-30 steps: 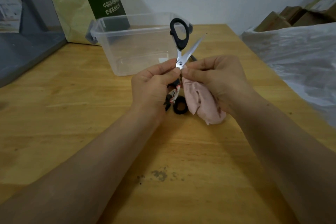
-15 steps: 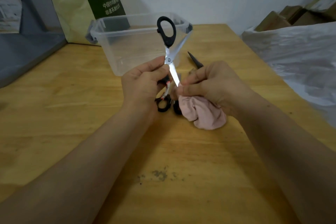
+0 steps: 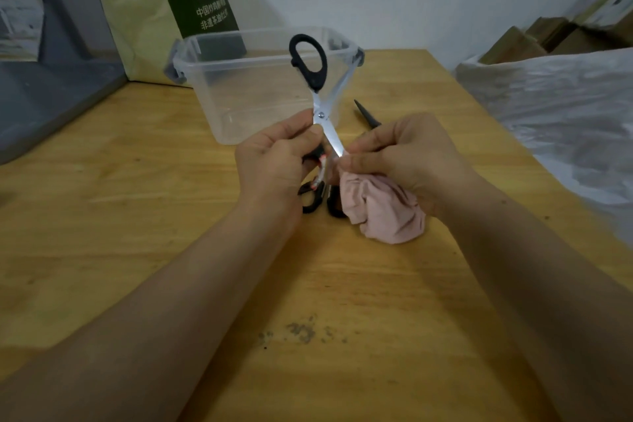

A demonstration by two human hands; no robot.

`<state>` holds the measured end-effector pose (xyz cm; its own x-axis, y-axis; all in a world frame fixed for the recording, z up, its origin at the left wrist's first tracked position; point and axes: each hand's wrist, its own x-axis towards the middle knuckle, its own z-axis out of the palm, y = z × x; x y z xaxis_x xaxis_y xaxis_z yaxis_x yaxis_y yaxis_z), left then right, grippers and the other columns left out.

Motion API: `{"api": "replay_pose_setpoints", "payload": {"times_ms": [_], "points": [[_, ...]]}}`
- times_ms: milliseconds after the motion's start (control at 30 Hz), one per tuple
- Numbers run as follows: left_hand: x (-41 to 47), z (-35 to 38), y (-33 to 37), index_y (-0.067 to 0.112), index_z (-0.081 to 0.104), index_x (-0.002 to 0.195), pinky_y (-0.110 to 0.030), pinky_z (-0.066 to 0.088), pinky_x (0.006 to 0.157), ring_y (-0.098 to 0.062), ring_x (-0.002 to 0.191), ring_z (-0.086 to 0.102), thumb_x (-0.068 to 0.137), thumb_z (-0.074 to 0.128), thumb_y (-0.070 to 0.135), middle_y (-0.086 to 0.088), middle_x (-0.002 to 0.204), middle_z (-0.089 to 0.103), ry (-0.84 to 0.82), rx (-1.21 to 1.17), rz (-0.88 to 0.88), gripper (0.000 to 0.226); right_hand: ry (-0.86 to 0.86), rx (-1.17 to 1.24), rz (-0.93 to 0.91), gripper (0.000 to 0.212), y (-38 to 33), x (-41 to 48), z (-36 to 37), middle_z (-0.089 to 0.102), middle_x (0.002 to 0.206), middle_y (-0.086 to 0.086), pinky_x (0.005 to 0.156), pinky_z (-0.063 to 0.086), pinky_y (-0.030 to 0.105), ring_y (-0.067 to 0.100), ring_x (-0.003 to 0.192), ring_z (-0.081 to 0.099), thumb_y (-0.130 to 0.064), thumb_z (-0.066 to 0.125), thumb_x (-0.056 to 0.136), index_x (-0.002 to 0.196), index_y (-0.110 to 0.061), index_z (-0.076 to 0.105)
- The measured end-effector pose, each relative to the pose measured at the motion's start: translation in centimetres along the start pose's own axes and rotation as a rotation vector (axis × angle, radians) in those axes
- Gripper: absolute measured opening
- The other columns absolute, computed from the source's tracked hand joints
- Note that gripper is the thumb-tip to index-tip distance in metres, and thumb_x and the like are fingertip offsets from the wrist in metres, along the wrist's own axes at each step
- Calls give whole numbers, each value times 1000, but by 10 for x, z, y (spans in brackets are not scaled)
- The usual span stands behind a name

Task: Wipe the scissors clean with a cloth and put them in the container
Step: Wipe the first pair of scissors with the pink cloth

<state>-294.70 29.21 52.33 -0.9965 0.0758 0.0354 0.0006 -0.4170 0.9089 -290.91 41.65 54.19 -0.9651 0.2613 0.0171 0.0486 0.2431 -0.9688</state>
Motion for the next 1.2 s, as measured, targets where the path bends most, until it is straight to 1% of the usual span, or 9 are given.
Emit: {"api": "replay_pose_setpoints", "payload": {"times_ms": [300, 433, 633, 867, 933, 1000, 1067, 1133, 1200], "points": [[5, -4, 1, -6, 66, 107, -14, 40, 39, -8, 42, 53, 85, 59, -6, -12, 71, 61, 31, -40, -29, 23, -16, -87, 0, 12, 2, 3, 2, 70, 68, 1, 59, 54, 13, 0, 56, 64, -6, 81, 68, 71, -13, 71], [5, -4, 0, -7, 66, 106, -13, 41, 41, -10, 46, 56, 84, 58, -8, -11, 69, 62, 31, -40, -24, 23, -17, -98, 0, 13, 4, 5, 0, 67, 63, -6, 57, 52, 10, -3, 54, 62, -3, 81, 67, 69, -11, 71], [14, -11, 4, -4, 63, 114, -17, 35, 38, -9, 43, 47, 88, 57, -2, -12, 69, 57, 89, 1, 6, 28, -62, -251, 33, 9, 8, 3, -4, 68, 68, 4, 56, 51, 16, 9, 62, 60, -6, 80, 71, 75, -10, 73], [14, -9, 1, 3, 70, 100, -18, 41, 42, -9, 46, 52, 85, 59, -6, -10, 66, 61, 80, 44, 101, 21, 122, -5, -87, 8, 7, 3, -15, 73, 73, -2, 65, 54, 15, 5, 71, 69, -11, 78, 75, 75, -17, 73], [14, -10, -2, 10, 71, 95, -17, 49, 54, -7, 57, 58, 83, 63, -6, -3, 70, 67, 58, 184, 264, 22, 183, 31, -116, 7, 8, 6, -16, 72, 80, 2, 70, 56, 18, 9, 76, 68, -11, 75, 79, 80, -17, 73], [15, -14, -2, 12, 71, 100, -14, 50, 63, -2, 68, 60, 82, 66, -2, -3, 83, 69, 7, 542, 663, 24, 193, 139, -73, 10, 6, 6, -18, 70, 78, 3, 61, 55, 19, 9, 70, 66, -9, 69, 83, 84, -18, 72], [19, -21, -7, 7, 71, 102, -18, 49, 65, -10, 73, 59, 82, 63, -2, -7, 87, 66, -128, 909, 1077, 23, 183, 236, 5, 15, 3, 6, -21, 67, 71, 6, 45, 47, 22, 13, 54, 58, -5, 63, 87, 88, -15, 73], [25, -26, -10, 1, 72, 100, -28, 50, 60, -21, 72, 60, 81, 61, -7, -12, 84, 65, -204, 1087, 1250, 23, 145, 368, 111, 17, 1, 6, -24, 62, 71, 13, 42, 39, 24, 17, 47, 47, -4, 55, 87, 88, -5, 72], [27, -29, -8, 0, 72, 101, -33, 49, 57, -26, 73, 61, 82, 59, -7, -14, 85, 65, -218, 1154, 1302, 24, 50, 534, 220, 28, -1, 5, -27, 61, 73, 14, 44, 42, 25, 18, 47, 48, -20, 49, 87, 85, 1, 68]]}}
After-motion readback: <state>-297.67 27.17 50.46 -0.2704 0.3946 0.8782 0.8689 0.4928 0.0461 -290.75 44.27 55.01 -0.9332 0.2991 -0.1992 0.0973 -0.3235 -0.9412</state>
